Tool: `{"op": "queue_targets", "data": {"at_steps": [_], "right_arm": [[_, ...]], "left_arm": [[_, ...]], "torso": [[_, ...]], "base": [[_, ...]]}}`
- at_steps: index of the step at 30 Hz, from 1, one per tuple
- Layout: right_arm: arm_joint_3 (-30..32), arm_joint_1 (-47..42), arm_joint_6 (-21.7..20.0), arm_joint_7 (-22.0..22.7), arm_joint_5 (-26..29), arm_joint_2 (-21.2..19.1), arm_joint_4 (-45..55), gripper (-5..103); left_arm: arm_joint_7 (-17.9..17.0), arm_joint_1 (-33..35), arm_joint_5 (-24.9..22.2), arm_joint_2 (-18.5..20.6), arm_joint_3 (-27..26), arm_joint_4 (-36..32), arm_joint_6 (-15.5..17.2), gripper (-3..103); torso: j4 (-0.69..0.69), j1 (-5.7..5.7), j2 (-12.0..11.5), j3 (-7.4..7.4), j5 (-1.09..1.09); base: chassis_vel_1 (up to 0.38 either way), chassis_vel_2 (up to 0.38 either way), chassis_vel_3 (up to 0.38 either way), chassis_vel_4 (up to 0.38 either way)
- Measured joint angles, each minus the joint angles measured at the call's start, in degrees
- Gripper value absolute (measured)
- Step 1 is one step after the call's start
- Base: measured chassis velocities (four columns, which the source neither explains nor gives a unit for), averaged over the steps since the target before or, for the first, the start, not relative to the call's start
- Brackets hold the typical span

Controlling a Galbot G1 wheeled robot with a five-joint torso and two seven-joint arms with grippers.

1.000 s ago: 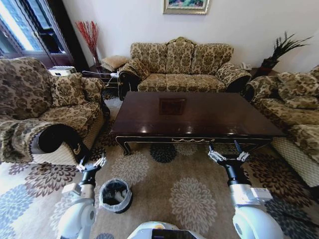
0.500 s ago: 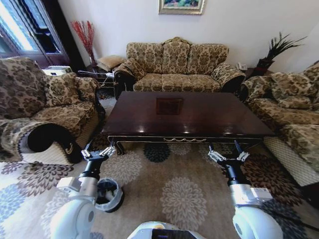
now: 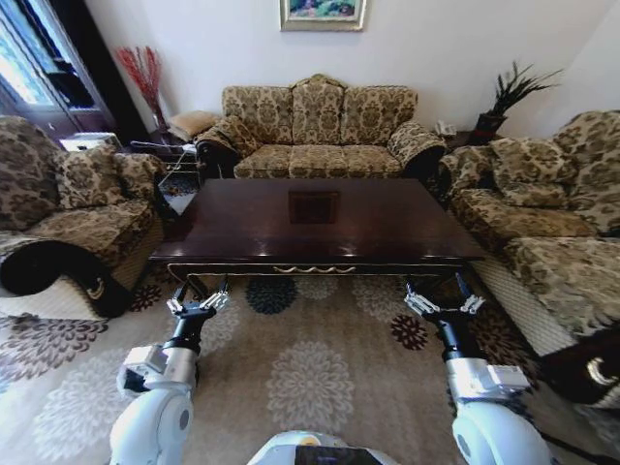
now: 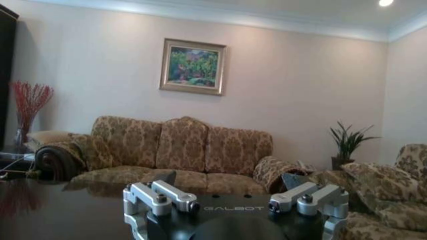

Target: Move to the front of the table and place the trash on the table into the trash bin.

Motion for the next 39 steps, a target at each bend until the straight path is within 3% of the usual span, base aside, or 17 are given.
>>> {"op": "queue_targets", "data": {"at_steps": [5,6,8,9,15,39], "right_arm": [[-0.02,0.00,0.00,0.00,0.00,0.01,0.00,100],[-0.03,0.00,0.00,0.00,0.00,0.02,0.01,100],[-0.04,0.01,0.00,-0.01,0.00,0.02,0.01,100],[-0.05,0.02,0.00,-0.01,0.00,0.02,0.01,100],[-0.03,0.01,0.00,-0.01,0.00,0.01,0.01,100],[-0.03,0.00,0.00,0.00,0.00,0.01,0.01,100]], "left_arm": [[0.18,-0.27,0.18,1.03,0.09,-0.01,1.17,100],[0.25,-0.38,0.42,1.20,0.22,0.02,1.46,100],[0.26,-0.48,1.18,1.25,0.35,0.05,1.99,100],[0.26,-0.50,1.63,1.25,0.40,0.05,2.25,100],[0.27,-0.53,1.92,1.22,0.48,0.05,2.42,100],[0.29,-0.52,1.91,1.20,0.48,0.12,2.40,100]], "torso": [[0.00,0.00,0.00,0.00,-0.05],[0.00,0.00,0.00,0.00,-0.15],[0.03,0.02,0.00,0.00,-0.15],[0.04,0.02,0.00,0.00,-0.04],[0.00,0.01,0.00,0.00,0.00],[0.01,0.01,0.00,0.00,-0.04]], "base": [[-0.006,-0.033,0.025,0.008],[0.037,0.068,-0.035,-0.029],[0.053,0.068,-0.025,-0.033],[0.052,0.107,-0.025,-0.051],[0.000,0.011,-0.007,-0.017],[0.000,0.000,0.000,0.000]]}}
